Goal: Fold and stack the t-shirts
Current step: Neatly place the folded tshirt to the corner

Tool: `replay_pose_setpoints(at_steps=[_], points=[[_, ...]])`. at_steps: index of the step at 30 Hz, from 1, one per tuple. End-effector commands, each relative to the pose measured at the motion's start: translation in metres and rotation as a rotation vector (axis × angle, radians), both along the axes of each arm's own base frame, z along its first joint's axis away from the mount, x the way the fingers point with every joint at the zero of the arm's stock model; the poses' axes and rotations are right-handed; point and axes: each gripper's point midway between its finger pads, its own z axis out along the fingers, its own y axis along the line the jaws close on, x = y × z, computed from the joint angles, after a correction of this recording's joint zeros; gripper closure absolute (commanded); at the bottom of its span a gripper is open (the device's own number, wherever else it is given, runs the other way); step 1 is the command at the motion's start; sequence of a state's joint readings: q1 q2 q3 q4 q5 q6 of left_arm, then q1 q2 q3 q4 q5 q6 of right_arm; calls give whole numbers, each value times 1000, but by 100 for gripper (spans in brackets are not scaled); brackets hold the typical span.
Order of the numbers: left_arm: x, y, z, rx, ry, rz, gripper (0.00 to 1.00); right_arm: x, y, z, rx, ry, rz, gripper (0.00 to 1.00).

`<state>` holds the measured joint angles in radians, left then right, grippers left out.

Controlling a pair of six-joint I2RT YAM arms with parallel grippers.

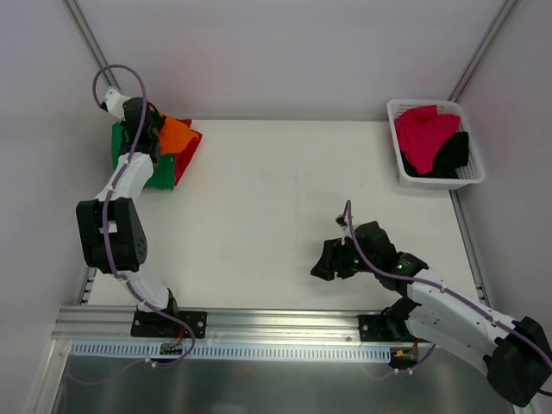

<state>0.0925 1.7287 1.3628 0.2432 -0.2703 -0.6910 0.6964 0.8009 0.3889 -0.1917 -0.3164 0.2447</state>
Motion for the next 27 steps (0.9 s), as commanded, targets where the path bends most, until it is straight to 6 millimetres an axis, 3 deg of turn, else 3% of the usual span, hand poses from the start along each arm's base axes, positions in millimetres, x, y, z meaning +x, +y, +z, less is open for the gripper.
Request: replay_pose_setpoints(at_steps=[1, 5, 7, 8, 9, 11, 14, 17, 22, 27], points=[[-24, 42, 83, -22, -299, 206, 100, 8, 10, 12, 13, -26, 33, 30], [-36, 75, 61, -74, -315, 277, 100, 9, 16, 9, -4, 22, 60, 25], [-33, 88, 47, -113, -311, 287, 100, 9, 18, 7, -25, 51, 69, 22], [-30, 94, 51, -119, -334, 282, 100, 11, 18, 7, -34, 53, 71, 21], [-26, 109, 37, -130, -310, 302, 100, 12, 19, 9, -34, 52, 72, 21], [-19, 117, 30, -163, -325, 282, 100, 14, 19, 9, -48, 61, 71, 21], [-10, 137, -23, -223, -241, 291, 100, 19, 22, 13, -50, 60, 65, 20], [-9, 136, -67, -282, -176, 281, 100, 23, 26, 14, -55, 66, 65, 20], [-6, 129, -109, -351, -102, 265, 100, 27, 29, 14, -61, 68, 76, 20], [-12, 111, -124, -377, -68, 245, 100, 28, 28, 10, -65, 62, 79, 20]])
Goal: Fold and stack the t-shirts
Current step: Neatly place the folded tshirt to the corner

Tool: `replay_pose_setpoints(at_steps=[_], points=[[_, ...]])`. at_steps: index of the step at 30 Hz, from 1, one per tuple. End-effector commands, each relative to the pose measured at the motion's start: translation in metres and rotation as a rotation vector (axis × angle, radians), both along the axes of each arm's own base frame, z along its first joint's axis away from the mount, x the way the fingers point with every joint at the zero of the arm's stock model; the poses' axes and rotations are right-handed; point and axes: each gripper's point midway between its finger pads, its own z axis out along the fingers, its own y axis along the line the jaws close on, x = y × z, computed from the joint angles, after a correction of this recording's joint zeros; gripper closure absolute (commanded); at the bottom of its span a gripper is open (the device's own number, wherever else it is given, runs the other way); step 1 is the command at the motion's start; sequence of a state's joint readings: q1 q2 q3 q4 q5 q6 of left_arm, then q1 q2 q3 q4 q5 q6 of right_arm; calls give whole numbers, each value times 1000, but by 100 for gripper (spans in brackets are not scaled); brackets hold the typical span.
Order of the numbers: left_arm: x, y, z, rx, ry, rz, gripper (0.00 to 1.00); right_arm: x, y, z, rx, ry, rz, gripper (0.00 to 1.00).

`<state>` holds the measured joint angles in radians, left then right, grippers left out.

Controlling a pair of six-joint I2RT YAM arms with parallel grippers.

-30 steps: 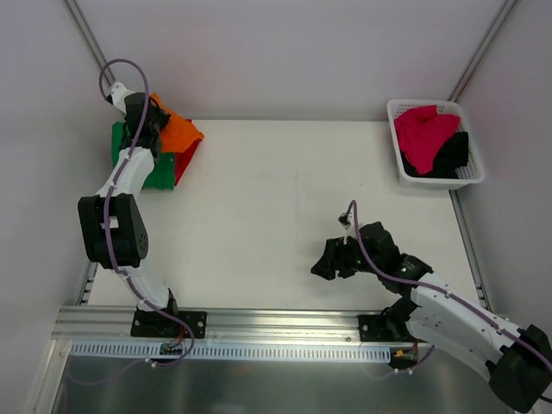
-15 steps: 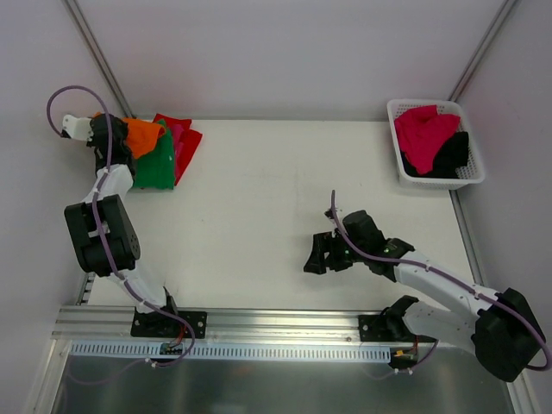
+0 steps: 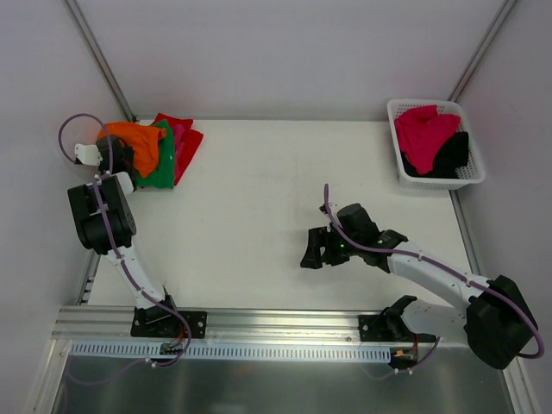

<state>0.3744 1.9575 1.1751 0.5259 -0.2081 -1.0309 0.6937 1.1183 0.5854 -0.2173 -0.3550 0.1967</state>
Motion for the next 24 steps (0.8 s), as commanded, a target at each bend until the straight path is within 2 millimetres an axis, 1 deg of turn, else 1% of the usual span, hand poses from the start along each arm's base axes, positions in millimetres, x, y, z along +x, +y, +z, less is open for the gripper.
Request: replay_pose_setpoints(at_steps=[1, 2, 3, 4, 6, 7, 8, 10, 11, 13, 14, 15, 16, 17, 19, 20, 21, 22, 24], points=[[3, -29, 5, -43, -42, -72, 100, 7, 5, 10, 25, -35, 25, 20], [1, -34, 8, -45, -46, -76, 100, 7, 5, 8, 26, -32, 22, 20], [-3, -35, 7, -50, -42, -67, 100, 8, 7, 8, 32, -31, 25, 20], [-11, -38, 1, -60, -22, -60, 100, 8, 7, 7, 35, -28, 27, 20], [-22, -45, 10, -65, -15, -46, 100, 10, 9, 8, 46, -32, 29, 20], [-28, -48, 7, -69, -5, -38, 100, 10, 10, 8, 50, -32, 33, 20], [-33, -49, 17, -71, -13, -33, 100, 10, 10, 7, 50, -28, 33, 20], [-40, -48, 26, -74, -23, -16, 100, 10, 12, 8, 56, -32, 42, 20], [-43, -49, 40, -69, -39, -17, 100, 10, 11, 8, 55, -35, 46, 20], [-46, -50, 57, -64, -59, -18, 100, 9, 10, 6, 54, -37, 46, 20], [-48, -52, 69, -63, -73, -21, 100, 9, 9, 7, 57, -43, 46, 19], [-50, -53, 70, -76, -60, -22, 100, 9, 8, 6, 57, -43, 43, 19], [-47, -54, 81, -72, -74, -30, 100, 8, 7, 5, 57, -42, 44, 19], [-46, -57, 84, -83, -73, -46, 100, 8, 7, 5, 65, -49, 44, 19], [-47, -62, 82, -104, -58, -62, 100, 8, 7, 5, 72, -51, 37, 19], [-48, -65, 78, -110, -48, -70, 100, 8, 7, 4, 77, -52, 34, 19], [-49, -66, 72, -117, -38, -69, 100, 8, 7, 4, 82, -49, 35, 19], [-52, -68, 60, -128, -17, -68, 100, 7, 7, 3, 82, -46, 35, 19], [-54, -69, 48, -139, 8, -65, 100, 7, 8, 3, 86, -43, 39, 18]])
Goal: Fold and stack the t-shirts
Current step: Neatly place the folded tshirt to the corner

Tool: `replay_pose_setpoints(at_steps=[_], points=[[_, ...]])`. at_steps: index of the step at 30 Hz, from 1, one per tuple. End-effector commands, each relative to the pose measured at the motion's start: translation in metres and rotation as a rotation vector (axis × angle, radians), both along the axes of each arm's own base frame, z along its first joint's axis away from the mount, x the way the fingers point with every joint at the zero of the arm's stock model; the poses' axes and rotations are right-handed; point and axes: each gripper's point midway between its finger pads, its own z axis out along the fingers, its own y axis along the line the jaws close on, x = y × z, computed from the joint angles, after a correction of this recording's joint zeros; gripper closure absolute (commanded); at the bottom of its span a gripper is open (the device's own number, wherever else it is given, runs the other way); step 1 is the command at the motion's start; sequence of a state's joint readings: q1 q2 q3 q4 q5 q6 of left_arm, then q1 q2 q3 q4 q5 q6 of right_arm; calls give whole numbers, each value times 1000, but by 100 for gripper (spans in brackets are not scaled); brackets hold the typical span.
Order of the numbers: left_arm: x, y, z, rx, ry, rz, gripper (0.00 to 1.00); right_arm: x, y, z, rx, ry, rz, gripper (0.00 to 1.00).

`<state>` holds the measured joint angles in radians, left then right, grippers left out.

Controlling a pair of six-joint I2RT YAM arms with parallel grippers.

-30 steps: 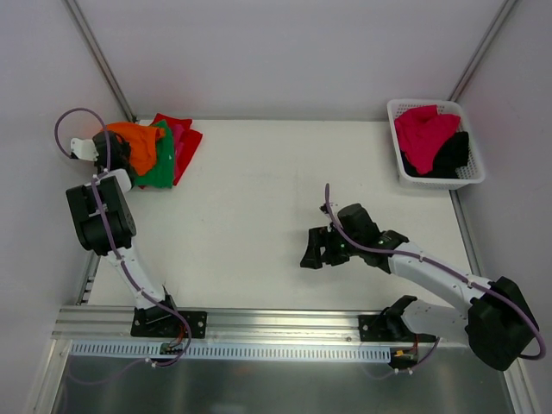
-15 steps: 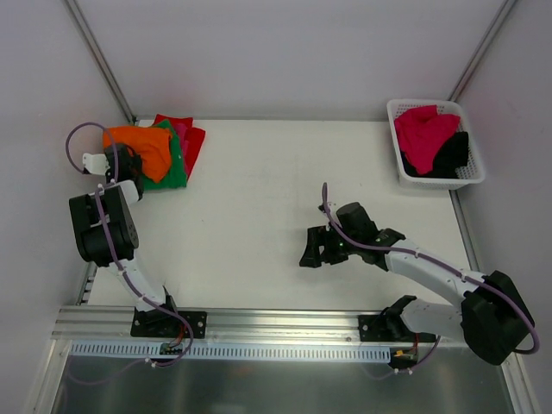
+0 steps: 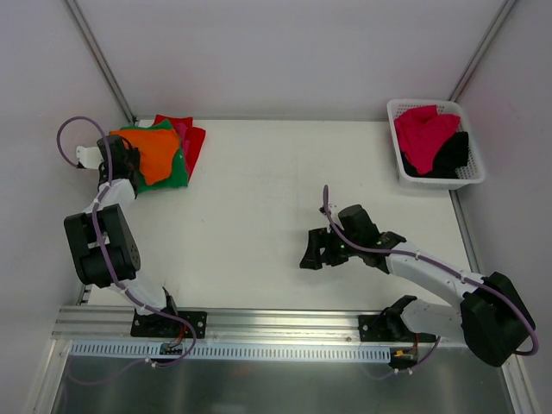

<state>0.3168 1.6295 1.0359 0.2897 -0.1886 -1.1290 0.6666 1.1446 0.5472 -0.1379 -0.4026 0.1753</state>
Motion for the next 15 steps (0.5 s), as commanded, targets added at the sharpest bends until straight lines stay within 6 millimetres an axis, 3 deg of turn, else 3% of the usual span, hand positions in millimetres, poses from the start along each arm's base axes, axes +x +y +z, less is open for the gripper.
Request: replay_pose_setpoints(at_steps=[1, 4, 5, 6, 9, 10, 12, 13, 14, 15], points=[[-6, -13, -16, -43, 34, -28, 100, 3, 6, 11, 55, -40, 18, 17], [-10, -15, -34, -61, 79, -30, 53, 4, 7, 11, 54, -40, 19, 12], [-11, -15, -36, -64, 90, -29, 11, 3, 6, 10, 52, -37, 19, 10], [-11, -15, -37, -60, 95, -32, 1, 4, 6, 10, 53, -39, 19, 9], [-21, -13, -35, -38, 101, -7, 1, 4, 6, 10, 51, -40, 17, 5], [-23, -12, -22, -14, 73, 0, 1, 4, 6, 10, 51, -40, 17, 4], [-32, -15, -16, 23, 74, 5, 1, 6, 7, 11, 51, -48, 13, 2], [-37, -16, 3, 52, 36, 12, 1, 7, 6, 13, 52, -54, 11, 1], [-44, -18, 6, 72, 34, 13, 1, 9, 7, 14, 54, -59, 7, 1], [-49, -27, 26, 98, -9, 3, 1, 10, 8, 17, 58, -66, 6, 1]])
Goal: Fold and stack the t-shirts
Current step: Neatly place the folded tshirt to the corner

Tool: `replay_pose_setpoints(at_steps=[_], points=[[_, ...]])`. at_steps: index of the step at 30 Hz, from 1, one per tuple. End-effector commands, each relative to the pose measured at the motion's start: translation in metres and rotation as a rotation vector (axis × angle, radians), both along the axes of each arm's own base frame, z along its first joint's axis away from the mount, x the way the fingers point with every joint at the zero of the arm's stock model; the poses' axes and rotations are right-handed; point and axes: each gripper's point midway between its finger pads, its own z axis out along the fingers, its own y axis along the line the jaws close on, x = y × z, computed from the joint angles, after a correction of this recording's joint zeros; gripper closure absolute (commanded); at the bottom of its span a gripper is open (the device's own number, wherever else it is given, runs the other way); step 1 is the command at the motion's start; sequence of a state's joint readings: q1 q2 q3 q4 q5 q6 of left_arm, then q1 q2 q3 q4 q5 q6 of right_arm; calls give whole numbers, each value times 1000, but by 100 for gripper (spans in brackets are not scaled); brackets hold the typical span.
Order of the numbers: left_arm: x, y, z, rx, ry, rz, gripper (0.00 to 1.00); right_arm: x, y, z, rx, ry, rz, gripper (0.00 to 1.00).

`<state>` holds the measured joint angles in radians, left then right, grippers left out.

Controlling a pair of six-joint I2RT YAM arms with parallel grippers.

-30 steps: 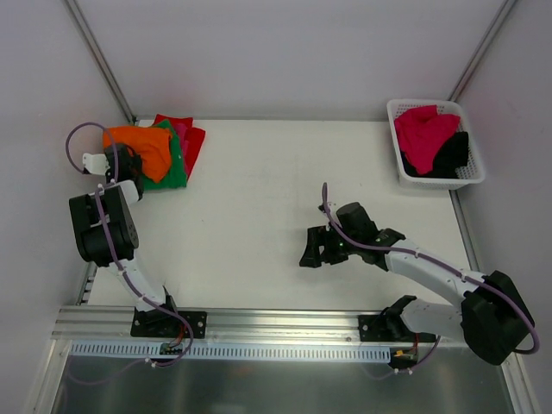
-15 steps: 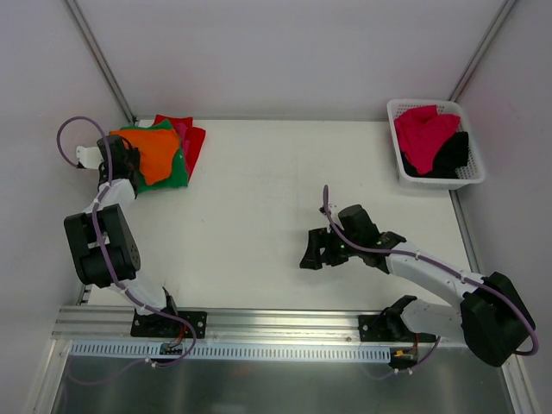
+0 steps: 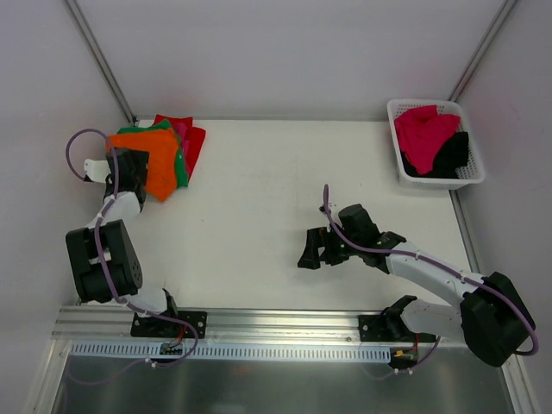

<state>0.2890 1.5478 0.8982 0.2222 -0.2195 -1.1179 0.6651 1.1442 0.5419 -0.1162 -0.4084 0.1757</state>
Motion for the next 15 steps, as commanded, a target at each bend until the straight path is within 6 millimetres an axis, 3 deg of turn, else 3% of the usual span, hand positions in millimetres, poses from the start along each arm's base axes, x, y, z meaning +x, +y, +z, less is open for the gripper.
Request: replay_pose_setpoints(at_steps=[1, 3, 4, 5, 6, 9, 10, 14, 15], points=[[-15, -7, 72, 152, -137, 7, 1, 11, 7, 19, 48, -66, 1, 1], [-22, -27, 81, 188, -147, -30, 1, 15, 8, 25, 55, -83, -2, 1], [-31, -33, 100, 234, -179, -34, 1, 18, 10, 31, 62, -98, -5, 0], [-36, -39, 103, 260, -180, -47, 1, 21, 10, 33, 62, -107, -9, 0], [-42, -59, 118, 276, -214, -88, 1, 23, 10, 35, 64, -115, -9, 1], [-56, -86, 130, 325, -222, -177, 1, 31, 12, 41, 67, -130, -22, 0], [-58, -99, 130, 329, -217, -221, 1, 34, 14, 45, 71, -137, -22, 1], [-72, -111, 114, 329, -170, -302, 1, 37, 18, 47, 79, -119, -15, 1], [-73, -124, 113, 322, -177, -377, 1, 38, 18, 46, 78, -118, -15, 1]])
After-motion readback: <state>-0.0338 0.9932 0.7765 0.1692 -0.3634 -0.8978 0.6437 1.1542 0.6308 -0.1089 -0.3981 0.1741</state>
